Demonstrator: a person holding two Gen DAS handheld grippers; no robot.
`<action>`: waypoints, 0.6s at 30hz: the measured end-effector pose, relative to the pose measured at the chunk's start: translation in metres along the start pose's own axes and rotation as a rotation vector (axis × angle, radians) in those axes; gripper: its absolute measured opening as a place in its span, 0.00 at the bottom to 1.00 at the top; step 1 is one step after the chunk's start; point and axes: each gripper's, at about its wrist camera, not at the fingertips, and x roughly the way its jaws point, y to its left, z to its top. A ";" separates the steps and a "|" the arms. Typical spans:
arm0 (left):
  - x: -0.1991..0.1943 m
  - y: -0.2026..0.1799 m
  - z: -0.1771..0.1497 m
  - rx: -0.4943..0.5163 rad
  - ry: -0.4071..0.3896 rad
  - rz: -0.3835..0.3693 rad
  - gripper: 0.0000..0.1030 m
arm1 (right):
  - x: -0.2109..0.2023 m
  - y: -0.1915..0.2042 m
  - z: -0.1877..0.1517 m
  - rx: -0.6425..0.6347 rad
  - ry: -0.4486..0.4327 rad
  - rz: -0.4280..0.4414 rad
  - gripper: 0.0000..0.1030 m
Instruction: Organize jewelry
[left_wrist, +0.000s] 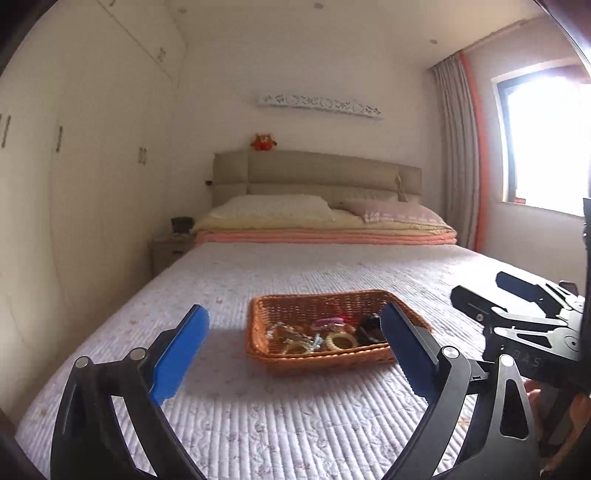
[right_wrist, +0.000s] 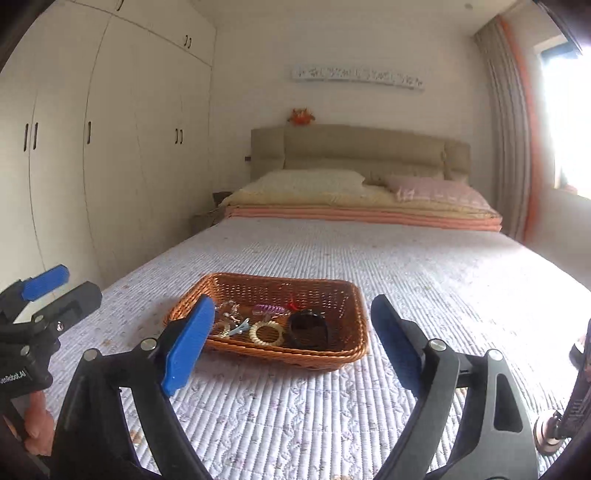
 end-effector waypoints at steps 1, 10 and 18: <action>0.000 -0.002 -0.009 0.010 -0.016 0.038 0.89 | -0.002 0.002 -0.007 -0.014 -0.025 -0.029 0.81; 0.018 -0.012 -0.050 0.046 -0.017 0.125 0.89 | 0.019 -0.004 -0.054 0.018 -0.019 -0.038 0.81; 0.027 0.003 -0.056 -0.034 0.056 0.144 0.89 | 0.031 -0.006 -0.066 0.033 0.036 -0.033 0.84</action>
